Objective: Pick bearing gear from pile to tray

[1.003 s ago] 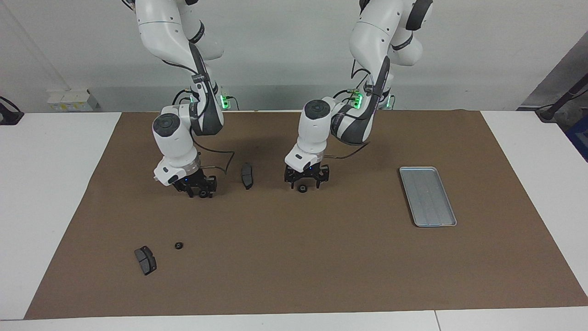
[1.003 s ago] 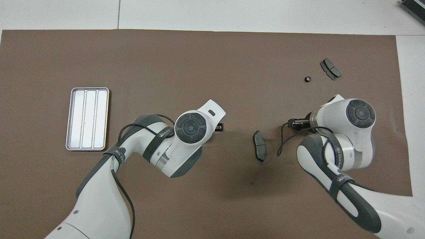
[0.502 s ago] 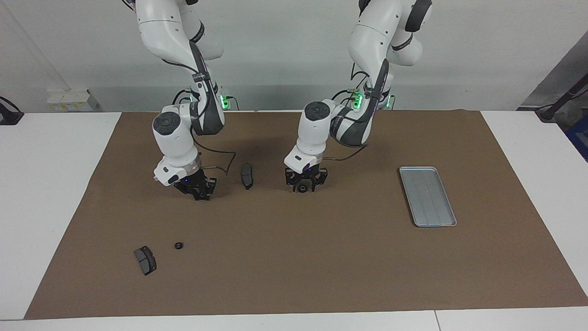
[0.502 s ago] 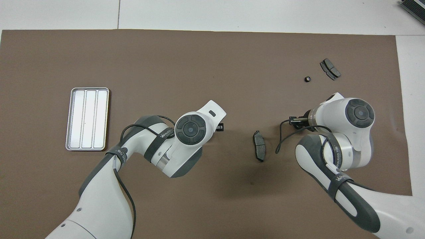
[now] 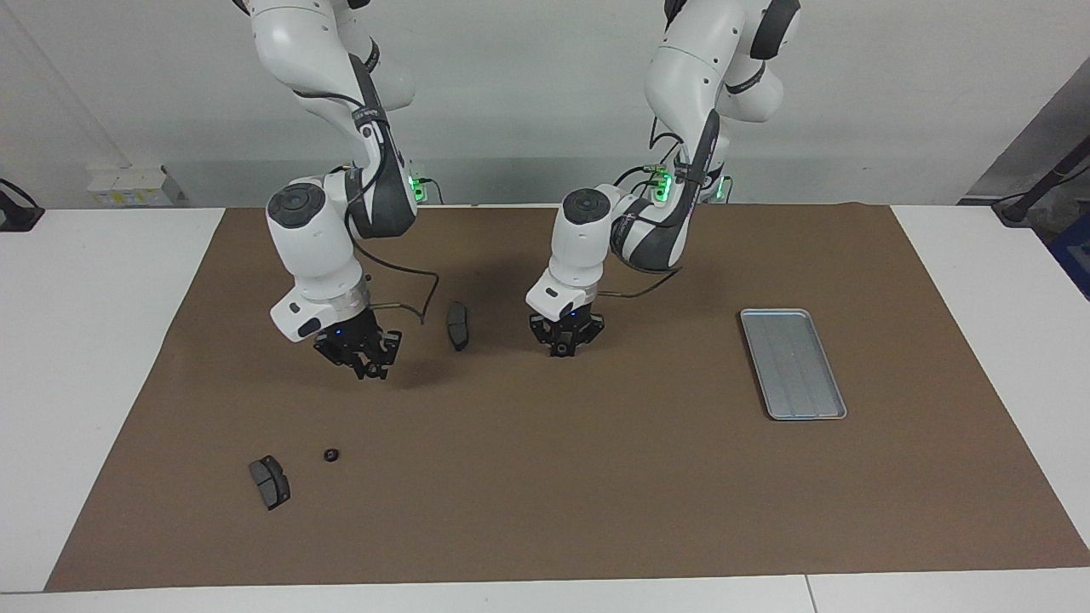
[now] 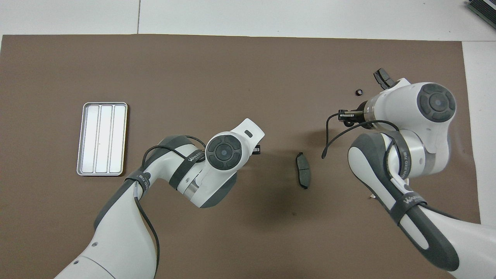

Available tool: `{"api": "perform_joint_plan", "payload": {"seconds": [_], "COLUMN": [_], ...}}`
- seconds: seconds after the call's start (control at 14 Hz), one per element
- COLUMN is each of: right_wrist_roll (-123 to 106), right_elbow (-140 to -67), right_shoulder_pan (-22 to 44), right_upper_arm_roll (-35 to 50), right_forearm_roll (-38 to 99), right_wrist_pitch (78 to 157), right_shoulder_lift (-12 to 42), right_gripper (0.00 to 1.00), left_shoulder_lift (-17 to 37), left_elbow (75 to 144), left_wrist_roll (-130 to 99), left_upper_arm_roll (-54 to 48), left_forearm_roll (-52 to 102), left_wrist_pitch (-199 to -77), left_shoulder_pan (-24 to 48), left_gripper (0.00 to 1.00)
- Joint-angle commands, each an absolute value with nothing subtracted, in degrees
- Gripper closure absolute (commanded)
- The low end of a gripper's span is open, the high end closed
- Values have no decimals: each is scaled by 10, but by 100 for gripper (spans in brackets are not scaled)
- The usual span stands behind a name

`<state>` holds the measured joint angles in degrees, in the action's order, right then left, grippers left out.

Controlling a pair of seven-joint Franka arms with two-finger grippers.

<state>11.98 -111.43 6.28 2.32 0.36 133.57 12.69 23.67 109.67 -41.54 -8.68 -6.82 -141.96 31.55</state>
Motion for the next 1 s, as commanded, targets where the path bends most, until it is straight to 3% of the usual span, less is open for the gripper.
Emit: {"api": "perform_joint_plan", "payload": {"seconds": [0.0, 0.29, 0.64, 0.93], "right_wrist_roll": [141, 211, 332, 422], "right_elbow": [-1067, -1055, -1019, -992], "right_shoulder_pan": [74, 128, 221, 284], "right_upper_arm_roll": [25, 25, 24, 25], "right_forearm_roll": [12, 4, 0, -43], "right_wrist_pitch": [1316, 1325, 1339, 1348], "right_shoulder_lift": [149, 160, 195, 245], "right_gripper": [100, 100, 100, 100], "left_shoulder_lift": [235, 242, 174, 156], "left_elbow": [1098, 1007, 1010, 1041], "left_wrist_roll": [-425, -418, -302, -124], "left_upper_arm_roll": [-78, -76, -83, -82], "left_forearm_roll": [-78, -77, -28, 3], "left_wrist_pitch": [-1419, -1332, -1272, -1245], "left_shoulder_pan": [325, 274, 124, 13], "left_gripper": [83, 88, 88, 88]}}
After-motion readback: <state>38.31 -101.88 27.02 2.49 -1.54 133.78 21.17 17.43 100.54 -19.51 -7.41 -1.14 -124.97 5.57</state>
